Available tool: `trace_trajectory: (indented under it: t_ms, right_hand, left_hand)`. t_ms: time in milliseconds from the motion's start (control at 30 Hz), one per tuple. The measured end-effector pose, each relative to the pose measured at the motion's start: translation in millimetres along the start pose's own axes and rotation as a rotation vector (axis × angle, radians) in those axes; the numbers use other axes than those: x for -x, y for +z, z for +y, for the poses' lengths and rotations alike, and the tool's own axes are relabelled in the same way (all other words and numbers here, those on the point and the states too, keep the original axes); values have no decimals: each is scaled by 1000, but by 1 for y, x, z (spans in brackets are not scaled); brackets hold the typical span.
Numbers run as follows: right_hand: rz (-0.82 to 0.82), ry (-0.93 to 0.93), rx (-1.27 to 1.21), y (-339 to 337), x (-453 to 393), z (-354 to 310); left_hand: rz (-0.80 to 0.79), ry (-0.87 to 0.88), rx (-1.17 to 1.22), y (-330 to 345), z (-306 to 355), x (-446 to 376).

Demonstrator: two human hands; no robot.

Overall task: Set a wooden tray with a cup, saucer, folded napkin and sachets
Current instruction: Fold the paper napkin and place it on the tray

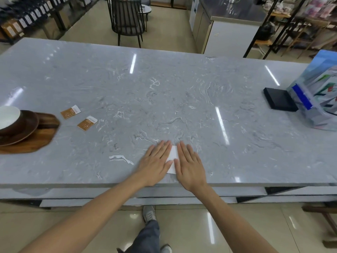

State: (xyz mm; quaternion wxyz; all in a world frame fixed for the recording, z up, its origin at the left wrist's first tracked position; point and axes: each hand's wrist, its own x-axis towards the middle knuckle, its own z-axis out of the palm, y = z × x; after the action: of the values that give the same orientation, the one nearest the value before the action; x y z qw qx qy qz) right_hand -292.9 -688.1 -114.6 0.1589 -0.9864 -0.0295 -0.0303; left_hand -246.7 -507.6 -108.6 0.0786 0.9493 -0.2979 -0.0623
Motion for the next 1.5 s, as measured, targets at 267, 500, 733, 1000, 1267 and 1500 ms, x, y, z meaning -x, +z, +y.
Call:
trace_trajectory:
  t_ms: [267, 500, 733, 1000, 1267, 1500]
  right_hand:
    - [-191, 3, -154, -16, -2, 7]
    - [-451, 154, -297, -70, -51, 20]
    - [-560, 252, -486, -77, -66, 15]
    - [-204, 187, -640, -57, -8, 27]
    - [42, -222, -306, -43, 29, 17]
    - [130, -279, -251, -24, 56, 11]
  left_hand:
    - [-197, -6, 147, -16, -2, -6]
    - [-302, -150, 338, -72, -15, -40]
    - [-363, -214, 430, -76, -18, -57]
    - [82, -174, 662, -46, -16, -3]
    - [303, -21, 627, -26, -11, 32]
    - [222, 163, 485, -20, -16, 45]
